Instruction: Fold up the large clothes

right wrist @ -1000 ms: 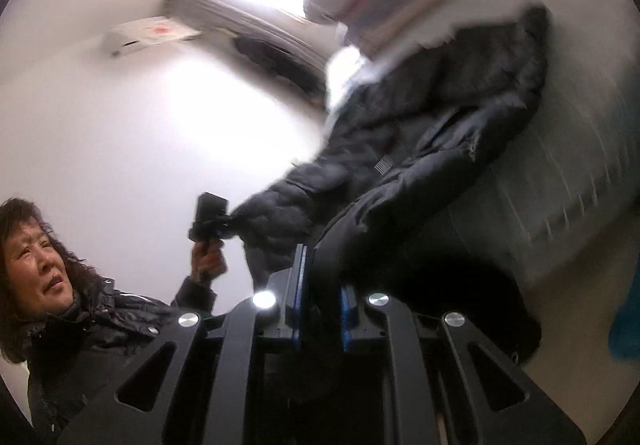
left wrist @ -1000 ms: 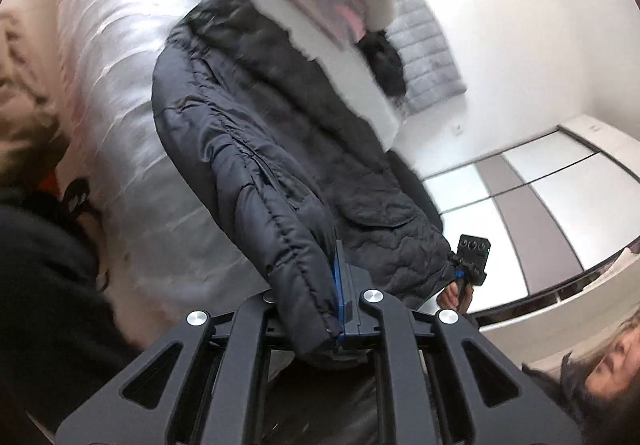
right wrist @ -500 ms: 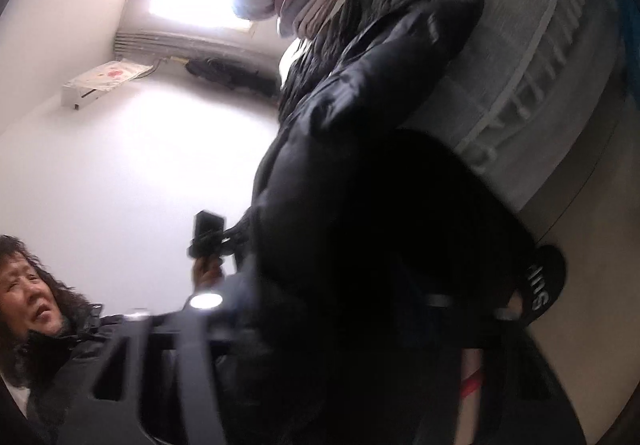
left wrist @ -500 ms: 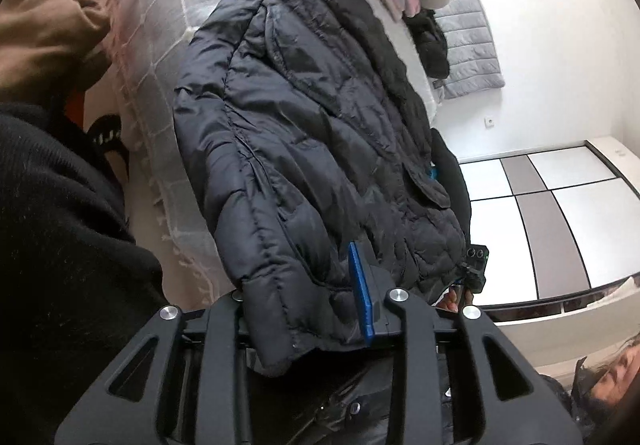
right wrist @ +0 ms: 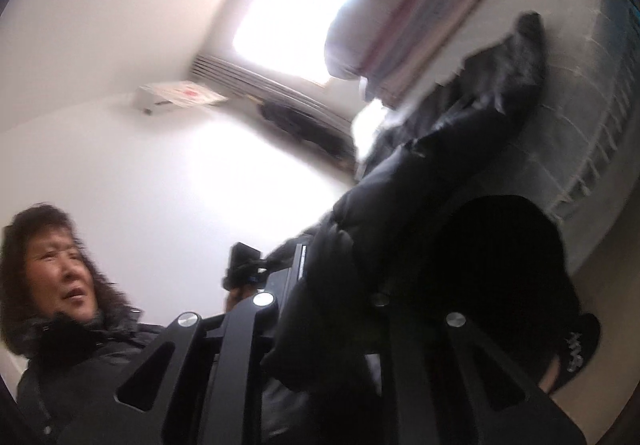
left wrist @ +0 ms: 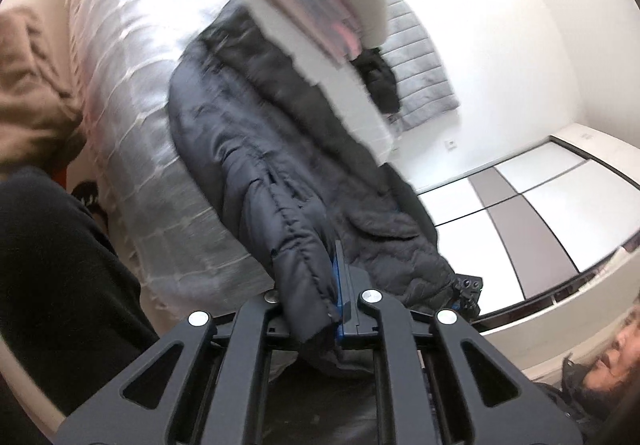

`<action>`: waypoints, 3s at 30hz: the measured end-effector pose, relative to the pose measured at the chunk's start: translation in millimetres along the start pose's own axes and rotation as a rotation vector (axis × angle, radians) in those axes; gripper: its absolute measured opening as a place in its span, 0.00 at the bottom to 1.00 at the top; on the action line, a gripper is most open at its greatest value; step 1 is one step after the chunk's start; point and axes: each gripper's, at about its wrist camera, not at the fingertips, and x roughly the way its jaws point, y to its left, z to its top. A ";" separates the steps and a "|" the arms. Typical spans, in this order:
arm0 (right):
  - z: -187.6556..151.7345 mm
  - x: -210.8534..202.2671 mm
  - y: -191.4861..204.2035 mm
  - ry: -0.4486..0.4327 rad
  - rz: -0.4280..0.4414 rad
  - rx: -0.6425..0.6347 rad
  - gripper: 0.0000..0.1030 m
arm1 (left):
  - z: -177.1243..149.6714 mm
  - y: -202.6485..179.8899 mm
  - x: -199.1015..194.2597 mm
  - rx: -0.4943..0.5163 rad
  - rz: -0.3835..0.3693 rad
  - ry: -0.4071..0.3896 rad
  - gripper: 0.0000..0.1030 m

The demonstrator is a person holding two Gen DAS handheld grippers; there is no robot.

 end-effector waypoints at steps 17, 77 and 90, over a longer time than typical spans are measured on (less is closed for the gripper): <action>153.1 41.7 -70.7 -0.236 0.075 0.111 0.15 | 179.9 -7.7 59.3 -0.004 -0.105 -0.119 0.07; 329.6 280.1 -151.2 0.026 -0.903 -0.106 0.86 | 292.6 1.2 256.5 0.131 0.191 -0.257 0.71; 334.3 292.8 -211.8 0.067 -0.945 -0.061 0.87 | 313.1 43.3 281.5 0.065 0.317 -0.205 0.70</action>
